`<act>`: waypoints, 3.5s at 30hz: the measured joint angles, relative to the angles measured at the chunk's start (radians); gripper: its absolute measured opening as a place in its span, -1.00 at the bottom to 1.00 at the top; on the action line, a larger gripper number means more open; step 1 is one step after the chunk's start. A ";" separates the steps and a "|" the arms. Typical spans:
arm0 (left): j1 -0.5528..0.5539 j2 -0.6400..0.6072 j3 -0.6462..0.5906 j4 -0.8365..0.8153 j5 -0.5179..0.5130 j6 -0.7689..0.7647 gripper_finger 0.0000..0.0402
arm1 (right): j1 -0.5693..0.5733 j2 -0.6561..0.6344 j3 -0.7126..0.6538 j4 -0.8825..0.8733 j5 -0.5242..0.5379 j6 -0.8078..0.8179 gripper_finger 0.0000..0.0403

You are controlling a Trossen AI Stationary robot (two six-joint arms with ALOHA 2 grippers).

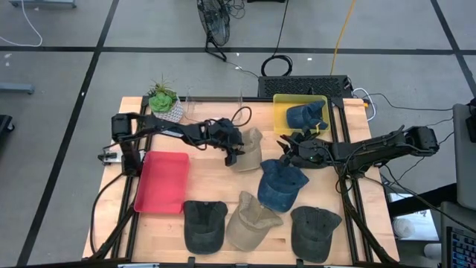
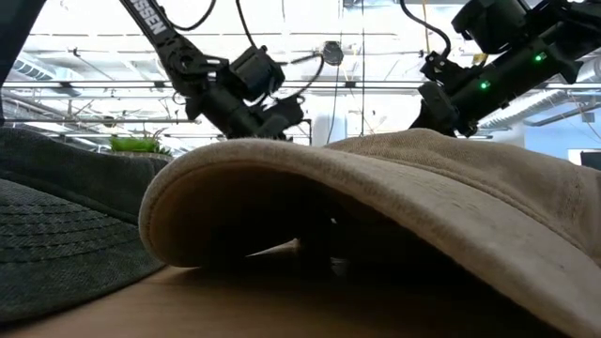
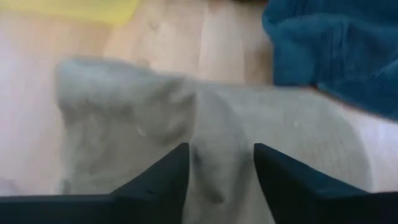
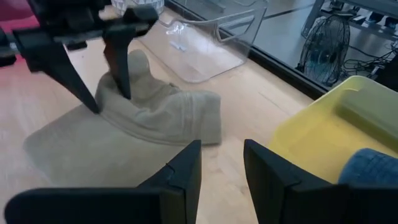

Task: Pick & Place hat
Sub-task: Put the top brown cap into the transparent bin

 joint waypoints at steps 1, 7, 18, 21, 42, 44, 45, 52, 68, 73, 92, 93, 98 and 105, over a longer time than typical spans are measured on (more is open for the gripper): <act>0.002 0.004 0.000 0.010 0.002 -0.001 -0.18 | 0.000 0.000 0.000 0.000 -0.002 0.000 -0.50; 0.013 -0.007 0.001 0.013 -0.003 0.002 -0.58 | 0.000 0.000 0.000 -0.003 -0.014 -0.015 -0.50; 0.018 -0.009 0.001 0.014 0.042 0.017 -0.90 | 0.000 0.000 0.000 -0.005 -0.014 -0.015 -0.50; 0.018 -0.024 0.001 -0.003 0.082 0.017 -0.95 | 0.000 0.000 0.000 -0.005 -0.014 -0.016 -0.50; -0.034 -0.426 0.001 -0.292 0.026 0.168 -0.95 | 0.004 0.000 0.000 0.003 -0.017 -0.015 -0.50; -0.027 -0.475 0.001 -0.332 -0.020 0.198 -0.94 | 0.006 0.000 0.000 0.004 -0.017 -0.015 -0.50; -0.025 -0.496 0.001 -0.341 -0.035 0.214 -0.94 | 0.006 0.000 0.000 0.004 -0.017 -0.015 -0.50; 0.001 -0.599 0.001 -0.470 -0.165 0.393 -0.94 | 0.011 0.000 0.000 0.006 -0.035 -0.016 -0.50; 0.202 -0.607 0.001 -0.524 -0.141 0.621 -0.97 | 0.011 0.000 0.000 0.012 -0.123 -0.031 -0.50; 0.301 -0.600 0.001 -0.519 -0.055 0.711 -0.97 | 0.011 0.000 0.000 0.037 -0.123 -0.042 -0.50; 0.483 -0.407 0.001 -0.321 -0.010 0.941 -0.96 | 0.011 0.001 0.000 0.078 -0.122 -0.042 -0.50; 0.487 -0.392 0.001 -0.320 -0.009 0.954 -0.97 | 0.011 0.001 0.000 0.078 -0.123 -0.042 -0.50; 0.506 -0.320 0.001 -0.290 -0.030 0.980 -0.92 | 0.011 0.001 -0.019 0.086 -0.121 -0.041 -0.50; 0.511 -0.274 0.001 -0.275 -0.019 0.982 -0.97 | 0.011 0.001 -0.065 0.198 -0.122 -0.044 -0.50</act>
